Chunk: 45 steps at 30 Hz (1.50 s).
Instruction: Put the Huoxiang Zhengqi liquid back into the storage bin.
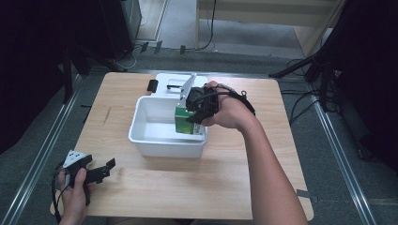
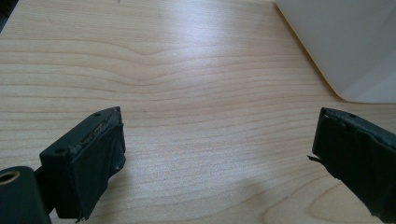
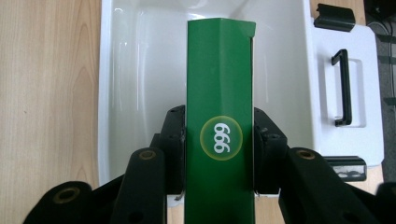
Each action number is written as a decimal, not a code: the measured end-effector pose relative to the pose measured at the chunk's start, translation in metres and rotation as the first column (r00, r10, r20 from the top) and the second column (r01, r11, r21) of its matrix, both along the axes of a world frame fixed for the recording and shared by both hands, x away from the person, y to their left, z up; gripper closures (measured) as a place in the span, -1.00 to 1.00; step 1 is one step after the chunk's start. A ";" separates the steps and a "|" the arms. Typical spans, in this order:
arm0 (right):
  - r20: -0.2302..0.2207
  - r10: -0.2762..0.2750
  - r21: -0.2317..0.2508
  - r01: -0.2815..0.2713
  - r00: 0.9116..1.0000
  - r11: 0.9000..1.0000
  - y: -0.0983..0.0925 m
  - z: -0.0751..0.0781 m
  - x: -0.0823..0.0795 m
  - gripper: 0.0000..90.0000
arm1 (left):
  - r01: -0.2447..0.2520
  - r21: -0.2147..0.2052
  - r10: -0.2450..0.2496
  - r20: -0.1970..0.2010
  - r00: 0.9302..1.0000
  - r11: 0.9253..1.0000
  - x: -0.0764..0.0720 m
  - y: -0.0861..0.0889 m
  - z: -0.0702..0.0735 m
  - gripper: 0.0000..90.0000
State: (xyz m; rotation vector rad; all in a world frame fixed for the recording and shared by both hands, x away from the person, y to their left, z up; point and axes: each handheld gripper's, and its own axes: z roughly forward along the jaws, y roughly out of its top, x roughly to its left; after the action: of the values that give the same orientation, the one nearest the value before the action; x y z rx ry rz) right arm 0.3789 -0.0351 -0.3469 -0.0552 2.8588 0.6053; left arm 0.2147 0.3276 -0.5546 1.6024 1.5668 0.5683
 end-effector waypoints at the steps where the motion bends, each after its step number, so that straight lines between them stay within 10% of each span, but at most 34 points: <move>1: -0.003 -0.004 -0.001 0.004 1.000 1.000 0.000 -0.002 0.000 0.43 | 0.000 0.000 0.000 0.000 1.000 1.000 0.000 0.000 0.000 -0.92; 35: -0.042 0.008 -0.105 -0.012 0.999 0.994 0.013 -0.047 0.004 0.41 | -0.002 0.001 0.002 0.000 1.000 1.000 0.000 0.000 0.000 -0.92; 45: -0.064 -0.010 -0.061 0.006 0.998 0.998 0.010 -0.038 0.003 0.30 | -0.003 0.000 0.003 0.000 1.000 1.000 0.000 0.000 0.000 -0.92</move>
State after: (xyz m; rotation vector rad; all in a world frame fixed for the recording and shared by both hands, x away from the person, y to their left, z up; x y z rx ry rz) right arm 0.3819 -0.0249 -0.3849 -0.0341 2.9378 0.5270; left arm 0.2147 0.3278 -0.5545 1.6003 1.5697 0.5694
